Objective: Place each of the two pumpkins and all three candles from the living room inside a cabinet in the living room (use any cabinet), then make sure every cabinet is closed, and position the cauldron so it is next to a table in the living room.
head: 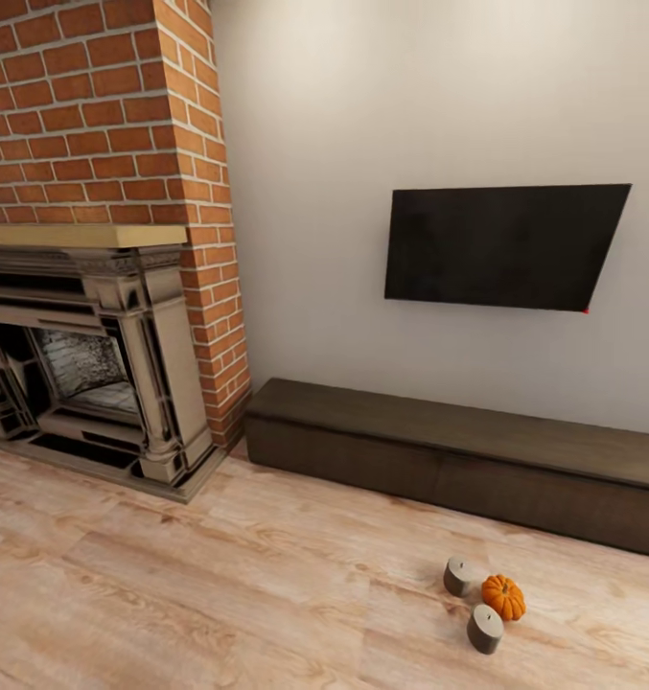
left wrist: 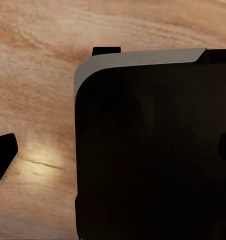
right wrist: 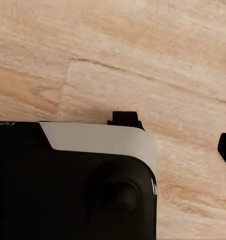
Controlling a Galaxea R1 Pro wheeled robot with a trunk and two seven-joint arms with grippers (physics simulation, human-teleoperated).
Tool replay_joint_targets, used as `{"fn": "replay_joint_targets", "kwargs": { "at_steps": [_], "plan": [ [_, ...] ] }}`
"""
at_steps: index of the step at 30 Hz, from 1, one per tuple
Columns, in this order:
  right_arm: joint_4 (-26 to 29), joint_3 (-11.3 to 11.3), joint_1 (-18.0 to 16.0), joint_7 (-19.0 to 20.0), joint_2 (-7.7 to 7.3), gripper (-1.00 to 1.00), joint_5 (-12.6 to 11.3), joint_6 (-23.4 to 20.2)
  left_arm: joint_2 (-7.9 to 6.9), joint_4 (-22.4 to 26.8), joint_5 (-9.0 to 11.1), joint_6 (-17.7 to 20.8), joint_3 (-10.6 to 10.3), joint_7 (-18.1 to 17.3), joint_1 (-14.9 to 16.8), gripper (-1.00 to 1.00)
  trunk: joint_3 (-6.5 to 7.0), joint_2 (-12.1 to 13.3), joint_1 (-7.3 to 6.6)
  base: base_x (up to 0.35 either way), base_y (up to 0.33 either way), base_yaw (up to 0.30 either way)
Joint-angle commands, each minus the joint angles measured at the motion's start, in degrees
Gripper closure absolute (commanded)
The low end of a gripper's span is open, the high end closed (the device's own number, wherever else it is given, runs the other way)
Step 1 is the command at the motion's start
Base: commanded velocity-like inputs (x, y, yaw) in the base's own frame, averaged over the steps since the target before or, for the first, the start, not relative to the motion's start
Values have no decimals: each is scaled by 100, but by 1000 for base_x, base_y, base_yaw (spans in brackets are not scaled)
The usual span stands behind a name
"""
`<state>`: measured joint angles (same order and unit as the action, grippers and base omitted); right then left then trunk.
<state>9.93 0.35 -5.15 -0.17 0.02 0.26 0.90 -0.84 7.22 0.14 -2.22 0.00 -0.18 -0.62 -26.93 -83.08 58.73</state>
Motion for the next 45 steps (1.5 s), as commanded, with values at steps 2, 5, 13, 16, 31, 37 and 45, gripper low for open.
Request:
{"fn": "replay_joint_targets", "kwargs": {
  "at_steps": [2,5,13,16,31,37,45],
  "plan": [
    [0,0,0,0,4,-100,0,-1,-2,4,2,1,0,0,1,-100,0,0,0,307,0,-3],
    [0,0,-1,0,7,-100,0,-2,-5,6,4,1,0,0,1,-100,0,0,0,318,0,-1],
    [0,0,-1,-23,15,-100,0,7,-5,7,4,-4,0,0,1,-100,0,0,0,323,0,177],
    [0,0,-2,-30,16,-100,0,7,-4,7,4,-6,0,0,1,-100,0,0,0,324,0,278],
    [0,-5,-1,-44,7,-100,-25,-72,-4,2,-1,-7,0,0,1,-100,-107,0,0,177,0,173],
    [0,-6,0,-46,9,-100,-19,-72,-4,6,-4,-7,0,0,-1,-100,-161,0,0,0,0,120],
    [0,-7,-1,-44,10,-100,-17,-72,-7,7,-5,-7,0,0,0,-100,-232,0,0,19,0,114]
  ]
}}
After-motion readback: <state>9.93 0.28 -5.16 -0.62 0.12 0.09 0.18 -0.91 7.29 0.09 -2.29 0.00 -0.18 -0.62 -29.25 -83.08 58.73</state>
